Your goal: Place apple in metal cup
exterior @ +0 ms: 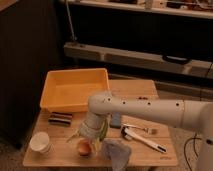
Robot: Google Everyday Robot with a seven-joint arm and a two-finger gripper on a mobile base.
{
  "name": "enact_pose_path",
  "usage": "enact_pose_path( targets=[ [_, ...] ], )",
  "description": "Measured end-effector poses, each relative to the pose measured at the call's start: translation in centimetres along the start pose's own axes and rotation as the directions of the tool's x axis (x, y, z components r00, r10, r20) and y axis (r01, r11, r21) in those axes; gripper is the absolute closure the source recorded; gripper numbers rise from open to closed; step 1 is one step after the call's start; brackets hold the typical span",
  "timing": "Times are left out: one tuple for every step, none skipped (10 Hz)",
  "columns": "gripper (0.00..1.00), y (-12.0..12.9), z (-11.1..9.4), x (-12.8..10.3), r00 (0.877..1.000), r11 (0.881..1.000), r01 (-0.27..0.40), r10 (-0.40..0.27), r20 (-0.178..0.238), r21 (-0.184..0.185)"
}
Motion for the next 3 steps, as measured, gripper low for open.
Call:
enact_pose_path(
  targets=[
    [0.2, 0.0, -0.4, 0.1, 1.0, 1.0, -0.004, 0.004, -0.001, 0.011],
    [0.2, 0.0, -1.4, 0.6, 1.0, 0.999, -0.018, 0.018, -0.003, 0.035],
    [0.2, 0.1, -2.5, 1.4, 0.999, 0.997, -0.043, 0.043, 0.001, 0.058]
  ],
)
